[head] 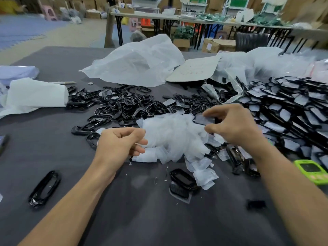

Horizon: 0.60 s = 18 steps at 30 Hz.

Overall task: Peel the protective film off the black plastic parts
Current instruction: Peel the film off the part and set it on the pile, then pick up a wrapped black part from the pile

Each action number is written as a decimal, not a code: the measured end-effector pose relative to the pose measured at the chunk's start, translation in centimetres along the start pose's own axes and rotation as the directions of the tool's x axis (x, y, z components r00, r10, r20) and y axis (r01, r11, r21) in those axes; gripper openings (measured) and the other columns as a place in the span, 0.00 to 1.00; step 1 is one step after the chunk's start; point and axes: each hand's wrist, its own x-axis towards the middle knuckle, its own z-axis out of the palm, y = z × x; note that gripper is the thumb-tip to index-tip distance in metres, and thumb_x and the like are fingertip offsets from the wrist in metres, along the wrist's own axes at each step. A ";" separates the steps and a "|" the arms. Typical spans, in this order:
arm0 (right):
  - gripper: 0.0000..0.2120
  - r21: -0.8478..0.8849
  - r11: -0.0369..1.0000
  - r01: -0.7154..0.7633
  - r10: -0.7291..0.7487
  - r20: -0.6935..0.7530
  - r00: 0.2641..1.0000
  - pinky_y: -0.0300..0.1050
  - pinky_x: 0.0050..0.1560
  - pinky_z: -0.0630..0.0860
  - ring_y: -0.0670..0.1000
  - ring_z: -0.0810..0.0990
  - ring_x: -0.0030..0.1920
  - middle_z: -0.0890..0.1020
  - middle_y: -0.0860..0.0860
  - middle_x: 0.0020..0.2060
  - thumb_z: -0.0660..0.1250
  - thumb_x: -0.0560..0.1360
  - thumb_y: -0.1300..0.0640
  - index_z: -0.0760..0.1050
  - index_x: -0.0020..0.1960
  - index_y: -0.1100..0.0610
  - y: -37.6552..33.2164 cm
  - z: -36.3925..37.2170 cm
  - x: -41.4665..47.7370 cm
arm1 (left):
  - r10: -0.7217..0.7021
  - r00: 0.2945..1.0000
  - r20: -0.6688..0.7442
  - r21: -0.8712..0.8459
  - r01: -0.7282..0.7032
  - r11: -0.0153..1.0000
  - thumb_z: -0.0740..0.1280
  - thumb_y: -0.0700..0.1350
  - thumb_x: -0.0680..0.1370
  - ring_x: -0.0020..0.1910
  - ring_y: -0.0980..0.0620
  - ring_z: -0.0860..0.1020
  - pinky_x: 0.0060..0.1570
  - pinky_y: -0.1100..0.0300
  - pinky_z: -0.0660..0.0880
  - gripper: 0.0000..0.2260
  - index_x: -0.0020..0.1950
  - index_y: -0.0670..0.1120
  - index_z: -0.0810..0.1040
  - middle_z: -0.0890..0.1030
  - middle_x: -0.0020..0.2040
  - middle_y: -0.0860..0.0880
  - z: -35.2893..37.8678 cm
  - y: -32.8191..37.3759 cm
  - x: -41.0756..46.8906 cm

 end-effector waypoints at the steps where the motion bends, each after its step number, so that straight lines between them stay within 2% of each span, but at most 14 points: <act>1: 0.15 -0.075 0.996 -0.052 0.048 -0.053 0.997 0.20 0.39 0.68 0.27 0.78 0.39 0.84 0.35 0.40 0.81 0.66 0.58 0.86 0.49 0.44 1.2 -1.9 0.8 | 0.013 1.000 -0.020 0.009 -0.013 1.000 0.73 0.42 0.79 0.31 0.51 0.83 0.31 0.63 0.79 0.05 0.45 0.45 0.88 0.87 0.39 0.43 -0.1 -0.1 0.0; 3: 0.15 -0.169 0.967 -0.191 0.166 -0.150 0.975 0.30 0.44 0.72 0.35 0.80 0.42 0.87 0.45 0.47 0.82 0.66 0.56 0.85 0.51 0.44 3.4 -4.9 2.2 | 0.037 0.998 -0.050 0.031 -0.036 0.999 0.73 0.41 0.78 0.30 0.52 0.82 0.31 0.63 0.80 0.06 0.42 0.46 0.89 0.87 0.38 0.43 -0.2 -0.1 0.1; 5: 0.25 -0.233 0.921 -0.311 0.268 -0.201 0.942 0.44 0.58 0.77 0.51 0.83 0.55 0.86 0.53 0.58 0.82 0.66 0.53 0.83 0.62 0.50 4.8 -6.6 3.4 | 0.062 0.995 -0.082 0.066 -0.057 0.996 0.73 0.40 0.77 0.29 0.53 0.82 0.30 0.64 0.79 0.07 0.41 0.50 0.89 0.87 0.36 0.45 -0.1 -0.1 0.1; 7: 0.30 -0.309 0.886 -0.345 0.273 -0.253 0.928 0.53 0.66 0.74 0.60 0.79 0.64 0.83 0.56 0.64 0.81 0.68 0.52 0.79 0.68 0.51 5.0 -6.7 3.9 | 0.104 0.985 -0.137 0.135 -0.085 0.987 0.74 0.41 0.76 0.29 0.55 0.82 0.27 0.66 0.76 0.10 0.39 0.55 0.88 0.86 0.34 0.48 -0.1 -0.1 0.2; 9: 0.23 -0.352 0.899 -0.262 0.169 -0.272 0.947 0.54 0.66 0.74 0.61 0.80 0.63 0.83 0.57 0.63 0.77 0.71 0.55 0.81 0.66 0.50 4.2 -5.5 4.2 | 0.176 0.964 -0.201 0.264 -0.120 0.957 0.74 0.45 0.76 0.30 0.58 0.83 0.28 0.63 0.77 0.10 0.40 0.62 0.87 0.86 0.33 0.54 -0.3 -0.3 0.3; 11: 0.17 -0.343 0.929 -0.136 0.067 -0.206 0.976 0.46 0.62 0.76 0.51 0.84 0.49 0.86 0.55 0.59 0.73 0.73 0.60 0.84 0.61 0.50 3.1 -3.3 4.5 | 0.247 0.934 -0.258 0.437 -0.115 0.892 0.73 0.51 0.75 0.32 0.61 0.82 0.35 0.58 0.79 0.08 0.42 0.66 0.85 0.84 0.33 0.62 -0.6 -0.4 0.3; 12: 0.15 -0.304 0.948 -0.091 0.047 -0.150 0.988 0.41 0.59 0.76 0.44 0.82 0.41 0.87 0.52 0.57 0.72 0.74 0.62 0.85 0.59 0.50 2.4 -2.0 4.7 | 0.287 0.917 -0.278 0.533 -0.102 0.840 0.73 0.53 0.74 0.34 0.61 0.81 0.39 0.58 0.77 0.06 0.42 0.66 0.85 0.83 0.33 0.65 -0.8 -0.5 0.3; 13: 0.15 -0.267 0.961 -0.068 0.045 -0.091 0.995 0.39 0.57 0.76 0.41 0.81 0.40 0.87 0.51 0.56 0.71 0.75 0.64 0.85 0.58 0.51 1.8 -0.8 5.0 | 0.325 0.901 -0.287 0.617 -0.086 0.782 0.73 0.55 0.73 0.35 0.61 0.80 0.41 0.58 0.74 0.03 0.41 0.65 0.85 0.82 0.34 0.67 -1.0 -0.5 0.3; 15: 0.18 -0.287 0.957 -0.050 0.058 0.020 0.998 0.42 0.63 0.77 0.49 0.84 0.53 0.86 0.50 0.59 0.67 0.76 0.67 0.85 0.60 0.51 1.0 1.5 5.7 | 0.358 0.892 -0.275 0.721 -0.055 0.691 0.73 0.57 0.73 0.41 0.58 0.81 0.45 0.57 0.73 0.01 0.43 0.64 0.85 0.82 0.35 0.64 -1.4 -0.6 0.5; 16: 0.19 -0.321 0.946 -0.045 0.069 0.064 0.996 0.45 0.66 0.76 0.53 0.82 0.60 0.85 0.51 0.61 0.66 0.77 0.67 0.84 0.62 0.51 0.9 2.5 6.1 | 0.356 0.901 -0.250 0.752 -0.051 0.657 0.74 0.56 0.73 0.46 0.55 0.83 0.48 0.56 0.75 0.03 0.46 0.63 0.86 0.84 0.39 0.63 -1.6 -0.7 0.7; 18: 0.21 -0.354 0.933 -0.064 0.104 0.095 0.990 0.48 0.67 0.76 0.56 0.80 0.64 0.84 0.53 0.63 0.65 0.77 0.67 0.82 0.65 0.51 0.8 3.8 6.6 | 0.322 0.934 -0.153 0.797 -0.077 0.599 0.73 0.52 0.73 0.59 0.51 0.81 0.58 0.53 0.76 0.09 0.53 0.60 0.87 0.86 0.53 0.60 -2.0 -0.9 1.0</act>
